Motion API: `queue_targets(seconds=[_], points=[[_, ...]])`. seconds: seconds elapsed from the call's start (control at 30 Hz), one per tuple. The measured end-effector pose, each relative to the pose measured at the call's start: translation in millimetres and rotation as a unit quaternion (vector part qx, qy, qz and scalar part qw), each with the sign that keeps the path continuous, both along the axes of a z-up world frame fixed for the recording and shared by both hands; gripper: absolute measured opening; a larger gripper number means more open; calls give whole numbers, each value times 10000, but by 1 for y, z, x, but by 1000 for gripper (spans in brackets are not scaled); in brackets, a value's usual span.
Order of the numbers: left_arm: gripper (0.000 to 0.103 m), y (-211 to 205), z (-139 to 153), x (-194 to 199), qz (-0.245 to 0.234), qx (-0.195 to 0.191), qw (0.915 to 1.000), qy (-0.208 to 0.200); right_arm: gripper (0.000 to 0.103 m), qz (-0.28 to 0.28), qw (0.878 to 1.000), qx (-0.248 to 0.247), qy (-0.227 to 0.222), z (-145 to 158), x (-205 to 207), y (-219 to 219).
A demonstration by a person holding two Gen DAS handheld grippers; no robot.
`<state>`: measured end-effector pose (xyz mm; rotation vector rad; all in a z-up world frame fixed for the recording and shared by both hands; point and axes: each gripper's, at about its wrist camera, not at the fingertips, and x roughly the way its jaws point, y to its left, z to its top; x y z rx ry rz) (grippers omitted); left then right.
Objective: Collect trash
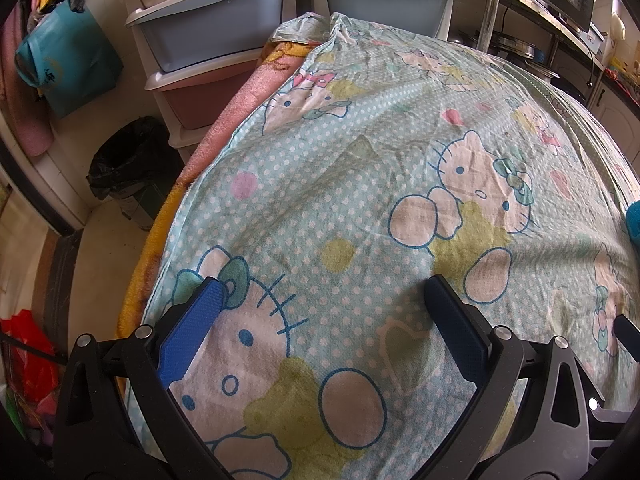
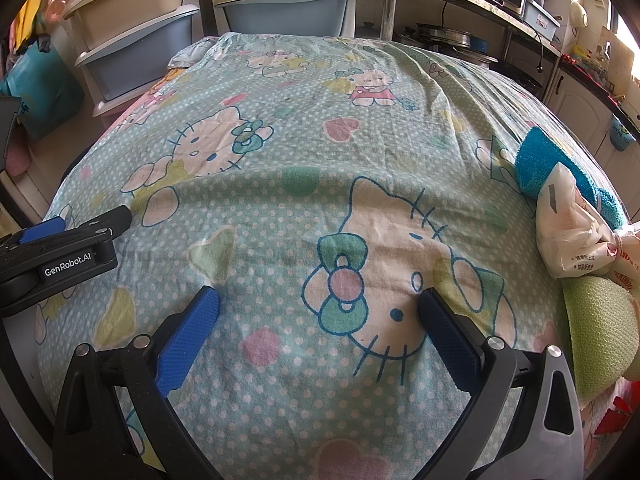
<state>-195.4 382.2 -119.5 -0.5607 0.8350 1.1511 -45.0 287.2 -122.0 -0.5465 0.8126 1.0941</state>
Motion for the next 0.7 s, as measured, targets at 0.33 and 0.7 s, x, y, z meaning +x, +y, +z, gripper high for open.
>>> queue_targets(seconds=[0.33,0.7], points=[[94,2,-3,2,5,-8,10000,32,98,0,10000,1,-2,-3,-2,-1],[94,3,-3,-1,0,3,10000,17,98,-70,9999,51,85,-3,0,0]])
